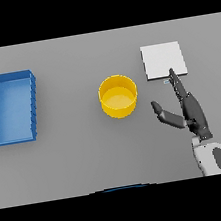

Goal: Pick up the red beaker and tilt it to pour out 1 green nut into yellow bowl. Pick up the yellow bowl and place it on the metallic measuring scale.

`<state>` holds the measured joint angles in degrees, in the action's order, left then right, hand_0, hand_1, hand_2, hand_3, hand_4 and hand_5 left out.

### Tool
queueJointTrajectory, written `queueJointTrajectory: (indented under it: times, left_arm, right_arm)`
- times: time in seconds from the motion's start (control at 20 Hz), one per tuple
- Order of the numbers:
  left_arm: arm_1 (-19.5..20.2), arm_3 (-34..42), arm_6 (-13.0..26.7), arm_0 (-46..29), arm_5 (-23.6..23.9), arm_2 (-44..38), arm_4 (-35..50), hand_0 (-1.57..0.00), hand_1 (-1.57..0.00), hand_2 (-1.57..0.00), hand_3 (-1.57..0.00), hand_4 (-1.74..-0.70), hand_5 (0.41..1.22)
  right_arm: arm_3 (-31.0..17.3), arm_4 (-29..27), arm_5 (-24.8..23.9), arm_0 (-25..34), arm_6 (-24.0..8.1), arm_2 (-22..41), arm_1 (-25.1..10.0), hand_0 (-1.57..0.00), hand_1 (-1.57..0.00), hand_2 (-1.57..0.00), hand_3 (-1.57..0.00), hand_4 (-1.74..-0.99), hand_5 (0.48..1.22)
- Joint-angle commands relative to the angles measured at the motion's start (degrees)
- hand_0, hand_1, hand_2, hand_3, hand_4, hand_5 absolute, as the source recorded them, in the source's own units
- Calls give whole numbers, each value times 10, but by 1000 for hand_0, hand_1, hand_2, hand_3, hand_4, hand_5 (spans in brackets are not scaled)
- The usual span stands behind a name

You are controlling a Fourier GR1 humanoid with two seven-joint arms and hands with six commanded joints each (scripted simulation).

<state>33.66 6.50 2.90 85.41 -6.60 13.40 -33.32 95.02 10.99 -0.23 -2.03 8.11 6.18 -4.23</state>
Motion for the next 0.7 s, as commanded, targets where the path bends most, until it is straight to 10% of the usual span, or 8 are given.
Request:
queueJointTrajectory:
  times: [0.0, 0.65]
  left_arm:
    - [1, 2, 17, -19, 26, -8, 11, -1571, -1571, -1571, -1560, -1740, 1221]
    - [-20, 180, 96, -323, 147, -112, 211, -1571, -1571, -1571, -1570, -1741, 1186]
  right_arm:
    - [1, 4, 1, -2, -2, 3, -3, 1, 1, 1, 1, -1138, 626]
    - [-2, 4, 8, -8, 6, 3, -10, 1, 1, 1, 1, -1175, 676]
